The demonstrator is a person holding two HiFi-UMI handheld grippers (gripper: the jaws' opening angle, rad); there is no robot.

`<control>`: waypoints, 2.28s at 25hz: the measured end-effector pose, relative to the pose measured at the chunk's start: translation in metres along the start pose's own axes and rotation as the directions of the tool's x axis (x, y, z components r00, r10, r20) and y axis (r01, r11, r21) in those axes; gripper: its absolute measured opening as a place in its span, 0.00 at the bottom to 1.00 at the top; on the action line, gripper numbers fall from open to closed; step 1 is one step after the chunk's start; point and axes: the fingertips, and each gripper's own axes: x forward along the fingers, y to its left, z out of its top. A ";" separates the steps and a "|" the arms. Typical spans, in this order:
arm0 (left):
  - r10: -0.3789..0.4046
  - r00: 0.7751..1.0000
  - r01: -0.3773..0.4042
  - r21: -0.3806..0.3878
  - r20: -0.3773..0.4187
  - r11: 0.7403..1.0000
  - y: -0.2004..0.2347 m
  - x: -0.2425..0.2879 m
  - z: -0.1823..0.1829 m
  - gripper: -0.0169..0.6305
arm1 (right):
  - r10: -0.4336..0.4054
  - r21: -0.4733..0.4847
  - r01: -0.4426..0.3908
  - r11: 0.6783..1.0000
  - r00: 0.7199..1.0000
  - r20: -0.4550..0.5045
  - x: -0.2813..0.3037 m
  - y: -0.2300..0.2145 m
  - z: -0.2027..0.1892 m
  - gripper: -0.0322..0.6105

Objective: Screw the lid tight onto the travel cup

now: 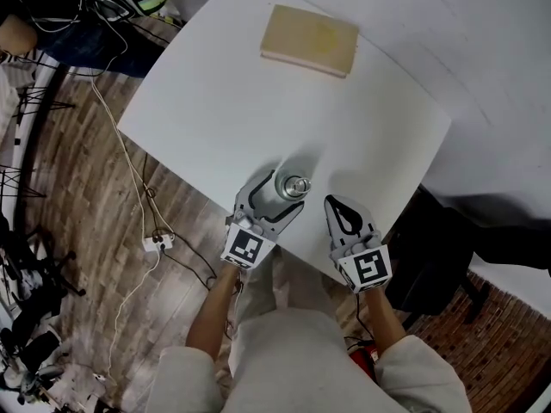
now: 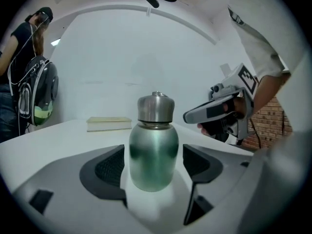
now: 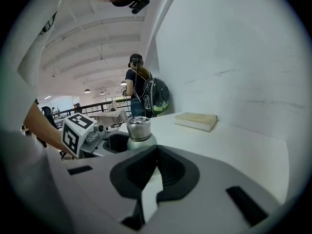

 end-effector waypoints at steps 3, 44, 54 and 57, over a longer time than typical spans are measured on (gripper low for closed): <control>-0.014 1.000 0.014 0.000 -0.001 1.000 -0.004 0.010 0.000 0.57 | -0.002 0.005 0.002 1.000 1.000 -0.008 0.000 -0.005 -0.001 0.05; -0.029 1.000 0.029 -0.015 0.009 0.999 0.000 0.022 0.007 0.57 | 0.445 -0.221 -0.428 0.876 0.895 0.030 0.070 0.058 0.050 0.51; -0.034 0.999 0.034 -0.017 0.010 0.999 0.001 0.021 0.008 0.57 | 0.608 -0.306 -0.587 0.750 0.793 -0.033 0.074 0.073 0.050 0.49; -0.034 0.999 0.035 -0.016 0.011 0.999 0.003 0.021 0.008 0.57 | 0.625 -0.313 -0.599 0.737 0.781 -0.025 0.074 0.075 0.051 0.45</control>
